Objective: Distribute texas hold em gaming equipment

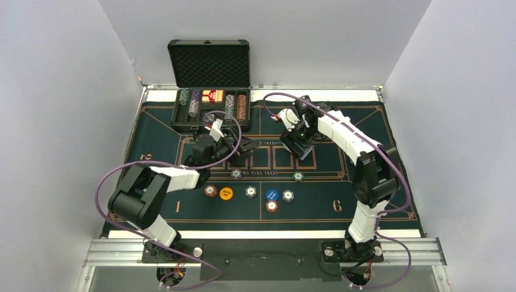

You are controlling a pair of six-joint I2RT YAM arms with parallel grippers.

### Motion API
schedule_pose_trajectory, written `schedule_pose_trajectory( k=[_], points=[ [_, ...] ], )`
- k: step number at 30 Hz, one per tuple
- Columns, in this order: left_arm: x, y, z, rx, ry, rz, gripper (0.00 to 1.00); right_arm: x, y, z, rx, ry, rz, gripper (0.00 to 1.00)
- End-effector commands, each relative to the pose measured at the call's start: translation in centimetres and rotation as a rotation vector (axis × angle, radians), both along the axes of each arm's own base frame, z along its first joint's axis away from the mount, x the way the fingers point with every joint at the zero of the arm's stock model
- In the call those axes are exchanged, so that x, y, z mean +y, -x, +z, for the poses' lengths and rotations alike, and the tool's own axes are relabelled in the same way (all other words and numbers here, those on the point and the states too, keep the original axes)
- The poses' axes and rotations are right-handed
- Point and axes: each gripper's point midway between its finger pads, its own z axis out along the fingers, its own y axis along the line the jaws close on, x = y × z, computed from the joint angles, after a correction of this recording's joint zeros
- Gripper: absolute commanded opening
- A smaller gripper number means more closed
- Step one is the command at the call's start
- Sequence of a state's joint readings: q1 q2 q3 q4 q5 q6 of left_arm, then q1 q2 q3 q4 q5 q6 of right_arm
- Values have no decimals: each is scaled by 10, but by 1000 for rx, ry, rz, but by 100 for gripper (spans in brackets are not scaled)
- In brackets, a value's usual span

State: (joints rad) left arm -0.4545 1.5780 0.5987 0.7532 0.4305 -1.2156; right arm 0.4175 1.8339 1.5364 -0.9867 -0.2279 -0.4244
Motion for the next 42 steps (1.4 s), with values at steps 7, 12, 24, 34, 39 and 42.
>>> schedule_pose_trajectory(
  k=[7, 12, 24, 34, 39, 42],
  points=[
    [-53, -1, 52, -109, 265, -173, 87, 29, 21, 57, -75, -95, 85, 8],
    [-63, 2, 42, -89, 271, -203, 86, 37, 30, 63, -78, -114, 105, 7],
    [-87, 15, 43, -76, 309, -290, 79, 50, 39, 68, -76, -133, 134, 7],
    [-98, 17, 38, -53, 336, -326, 59, 55, 43, 68, -73, -138, 145, 6],
    [-100, 21, 39, -47, 357, -349, 50, 55, 44, 65, -68, -136, 147, 6],
    [-100, 25, 43, -47, 375, -364, 40, 55, 44, 64, -68, -134, 147, 6]
  ],
)
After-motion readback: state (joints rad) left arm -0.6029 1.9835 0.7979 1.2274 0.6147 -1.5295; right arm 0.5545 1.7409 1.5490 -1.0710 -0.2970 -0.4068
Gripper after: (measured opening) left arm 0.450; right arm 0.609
